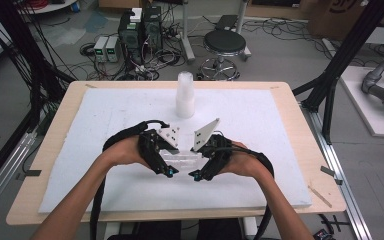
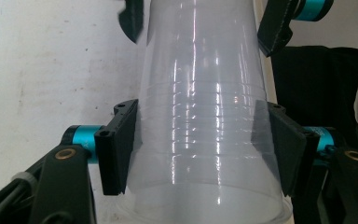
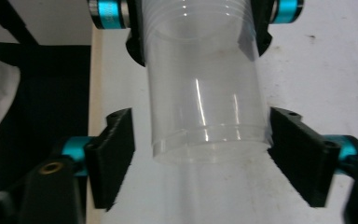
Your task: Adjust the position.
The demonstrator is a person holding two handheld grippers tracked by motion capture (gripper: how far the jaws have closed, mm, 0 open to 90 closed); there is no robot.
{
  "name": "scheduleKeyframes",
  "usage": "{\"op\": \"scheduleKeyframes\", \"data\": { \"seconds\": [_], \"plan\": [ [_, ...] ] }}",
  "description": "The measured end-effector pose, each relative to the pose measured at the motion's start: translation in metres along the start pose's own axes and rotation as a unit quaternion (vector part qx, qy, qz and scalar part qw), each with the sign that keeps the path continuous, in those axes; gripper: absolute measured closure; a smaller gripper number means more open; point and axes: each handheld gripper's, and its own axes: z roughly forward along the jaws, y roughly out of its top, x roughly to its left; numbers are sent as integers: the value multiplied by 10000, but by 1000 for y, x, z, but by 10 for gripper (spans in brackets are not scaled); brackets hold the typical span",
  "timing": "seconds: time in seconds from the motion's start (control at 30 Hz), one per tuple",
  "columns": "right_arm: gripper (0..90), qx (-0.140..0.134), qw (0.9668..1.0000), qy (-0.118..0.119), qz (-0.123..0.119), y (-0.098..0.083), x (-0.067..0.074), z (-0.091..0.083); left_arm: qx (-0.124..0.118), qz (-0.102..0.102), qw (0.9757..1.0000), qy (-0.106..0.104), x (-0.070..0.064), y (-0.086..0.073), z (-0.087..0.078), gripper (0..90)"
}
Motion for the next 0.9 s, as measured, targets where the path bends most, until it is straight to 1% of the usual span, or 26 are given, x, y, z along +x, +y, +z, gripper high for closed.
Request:
{"op": "scheduleKeyframes", "data": {
  "seconds": [0.03, 0.07, 0.13, 0.17, 0.2, 0.27, 0.3, 0.5, 0.53, 0.57, 0.6, 0.63, 0.67, 0.7, 0.73, 0.77, 0.8, 0.83, 0.87, 0.9],
  "plan": [
    [264, -34, 10000, 57, -22, 0, 0, 1, 5, 14, 10000, -13, 0, 0, 1, 334],
    [272, -30, 10000, 64, -16, 1, 0, 2, 11, 13, 10000, -25, 0, 0, 1, 334],
    [360, -27, 9999, 118, -62, 3, 0, 3, 22, 17, 10000, -53, -1, -1, 3, 335],
    [410, 6, 10000, 69, -67, 3, 0, 3, 25, 11, 10000, -65, -1, -2, 3, 335],
    [414, 12, 10000, 55, -56, 4, -1, 3, -13, -42, 10000, -45, -1, -2, 4, 336],
    [422, 21, 10000, 51, -42, 3, -2, 3, -37, -15, 10000, -43, 0, -3, 3, 335],
    [424, 11, 10000, 60, -30, 3, -2, 4, -51, -40, 10000, -46, 0, -4, 3, 332],
    [429, -7, 10000, 73, -2, 3, -3, 3, -74, -33, 9999, -67, 1, -4, 4, 317],
    [430, 5, 10000, 47, 4, 3, -3, 4, -117, -30, 9999, -69, 1, -5, 4, 300],
    [431, 14, 10000, 49, 2, 3, -3, 4, -202, -34, 9998, -63, 2, -6, 4, 265],
    [431, 38, 10000, 36, -2, 3, -4, 4, -228, -120, 9996, -63, 2, -6, 4, 172],
    [431, 38, 10000, 36, -2, 3, -4, 4, -228, -120, 9996, -63, 2, -6, 4, 60],
    [431, 24, 10000, -2, 32, 2, -4, 4, -384, -267, 9989, 40, 4, -8, -1, 53],
    [431, 21, 10000, -21, 62, 2, -4, 2, -460, -241, 9986, 94, 5, -9, -3, 53],
    [431, -18, 10000, -11, 63, 1, -5, 2, -502, -270, 9983, 108, 5, -10, -6, 53],
    [431, -18, 10000, -11, 63, 1, -5, 2, -502, -270, 9983, 108, 5, -10, -6, 53],
    [431, -113, 9999, -20, 114, -1, -5, 0, -581, -284, 9978, 138, 6, -11, -9, 53],
    [432, -144, 9998, 0, 130, -2, -6, 0, -638, -271, 9975, 150, 5, -12, -11, 53],
    [432, -188, 9997, -28, 142, -4, -6, 0, -748, -299, 9966, 173, 4, -14, -12, 53],
    [431, -239, 9996, -39, 168, -6, -7, 0, -890, -327, 9952, 241, 3, -16, -13, 53]
  ]
}}
